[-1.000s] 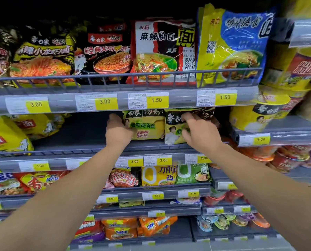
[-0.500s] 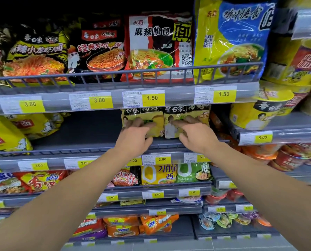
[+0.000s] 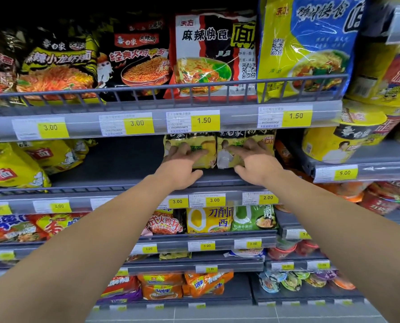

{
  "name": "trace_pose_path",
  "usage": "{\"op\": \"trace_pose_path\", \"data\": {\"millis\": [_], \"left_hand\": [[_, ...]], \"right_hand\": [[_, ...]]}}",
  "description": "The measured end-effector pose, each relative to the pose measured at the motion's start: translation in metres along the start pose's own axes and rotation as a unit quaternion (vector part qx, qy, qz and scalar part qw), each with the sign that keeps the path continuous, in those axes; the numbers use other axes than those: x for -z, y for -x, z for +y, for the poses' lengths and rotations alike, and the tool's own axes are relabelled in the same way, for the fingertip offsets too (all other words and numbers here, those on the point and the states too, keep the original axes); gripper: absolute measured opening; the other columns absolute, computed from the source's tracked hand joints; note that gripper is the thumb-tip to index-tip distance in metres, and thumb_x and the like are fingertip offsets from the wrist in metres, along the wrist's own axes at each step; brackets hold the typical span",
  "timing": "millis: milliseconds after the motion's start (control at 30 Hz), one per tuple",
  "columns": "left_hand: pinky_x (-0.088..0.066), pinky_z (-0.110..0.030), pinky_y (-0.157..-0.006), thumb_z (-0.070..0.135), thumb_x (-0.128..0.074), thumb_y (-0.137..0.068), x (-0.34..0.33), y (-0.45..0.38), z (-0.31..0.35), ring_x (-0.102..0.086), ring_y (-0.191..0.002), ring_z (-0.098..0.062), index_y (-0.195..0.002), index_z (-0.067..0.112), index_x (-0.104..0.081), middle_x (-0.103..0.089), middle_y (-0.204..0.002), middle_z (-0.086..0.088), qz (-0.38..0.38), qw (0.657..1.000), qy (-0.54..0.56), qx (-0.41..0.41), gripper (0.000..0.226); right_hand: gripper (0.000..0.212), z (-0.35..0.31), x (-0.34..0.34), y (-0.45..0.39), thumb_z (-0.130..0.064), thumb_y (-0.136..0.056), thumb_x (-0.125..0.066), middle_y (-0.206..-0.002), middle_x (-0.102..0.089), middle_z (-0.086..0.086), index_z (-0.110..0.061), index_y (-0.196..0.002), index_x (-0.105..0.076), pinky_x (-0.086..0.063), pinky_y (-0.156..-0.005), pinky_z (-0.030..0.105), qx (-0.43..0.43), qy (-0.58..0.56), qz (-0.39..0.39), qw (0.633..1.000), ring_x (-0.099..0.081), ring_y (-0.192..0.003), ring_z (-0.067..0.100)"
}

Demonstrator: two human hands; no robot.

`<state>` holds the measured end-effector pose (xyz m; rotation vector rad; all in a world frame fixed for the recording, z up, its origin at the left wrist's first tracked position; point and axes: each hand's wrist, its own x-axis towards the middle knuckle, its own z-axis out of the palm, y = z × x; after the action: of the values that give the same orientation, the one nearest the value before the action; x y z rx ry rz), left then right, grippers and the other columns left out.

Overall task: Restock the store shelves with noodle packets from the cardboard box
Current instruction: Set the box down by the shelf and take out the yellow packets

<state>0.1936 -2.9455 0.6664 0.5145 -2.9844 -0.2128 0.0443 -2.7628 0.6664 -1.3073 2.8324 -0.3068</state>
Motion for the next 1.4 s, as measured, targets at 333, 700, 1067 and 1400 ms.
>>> {"op": "trace_pose_path", "data": {"millis": [333,700,1067,1400], "left_hand": [[-0.031,-0.05,-0.111,0.061,-0.039,-0.084,-0.002,0.015,-0.007,-0.027,-0.139,-0.035,-0.151,0.033,-0.023,-0.026,-0.152,-0.008,-0.014,1.0,0.012,-0.008,0.074],[-0.029,-0.049,-0.113,0.06,-0.04,-0.078,0.012,0.025,-0.037,-0.026,-0.143,-0.034,-0.147,0.027,-0.034,-0.021,-0.158,-0.003,0.012,0.998,0.056,-0.041,0.077],[-0.046,-0.035,-0.094,0.03,-0.056,-0.092,0.013,0.023,0.012,-0.054,-0.118,-0.031,-0.143,0.018,-0.043,-0.058,-0.129,-0.013,0.033,0.982,0.172,-0.073,0.054],[-0.043,-0.022,-0.089,0.027,-0.056,-0.093,0.004,-0.002,0.073,-0.057,-0.115,-0.022,-0.147,0.026,-0.036,-0.061,-0.127,0.0,-0.01,0.961,0.277,0.003,0.058]], "right_hand": [[0.061,-0.016,0.003,0.022,-0.044,-0.091,-0.047,-0.148,-0.032,0.007,-0.037,-0.149,-0.029,-0.041,-0.104,0.049,-0.033,0.025,-0.009,0.999,-0.031,-0.134,0.041],[0.059,-0.053,0.013,0.032,-0.047,-0.088,-0.049,-0.148,-0.033,0.014,-0.019,-0.141,-0.045,-0.041,-0.103,0.047,-0.11,0.073,0.029,0.991,-0.042,-0.126,0.042],[0.061,-0.025,0.01,0.044,-0.031,-0.089,-0.062,-0.147,-0.027,0.021,-0.007,-0.139,-0.038,-0.042,-0.097,0.042,-0.239,-0.088,0.116,0.96,-0.051,-0.116,0.044],[0.052,0.021,0.02,0.031,-0.031,-0.088,-0.064,-0.127,-0.056,0.011,-0.024,-0.138,-0.05,-0.043,-0.085,0.027,-0.187,-0.212,0.032,0.959,-0.055,-0.111,0.028]]}}
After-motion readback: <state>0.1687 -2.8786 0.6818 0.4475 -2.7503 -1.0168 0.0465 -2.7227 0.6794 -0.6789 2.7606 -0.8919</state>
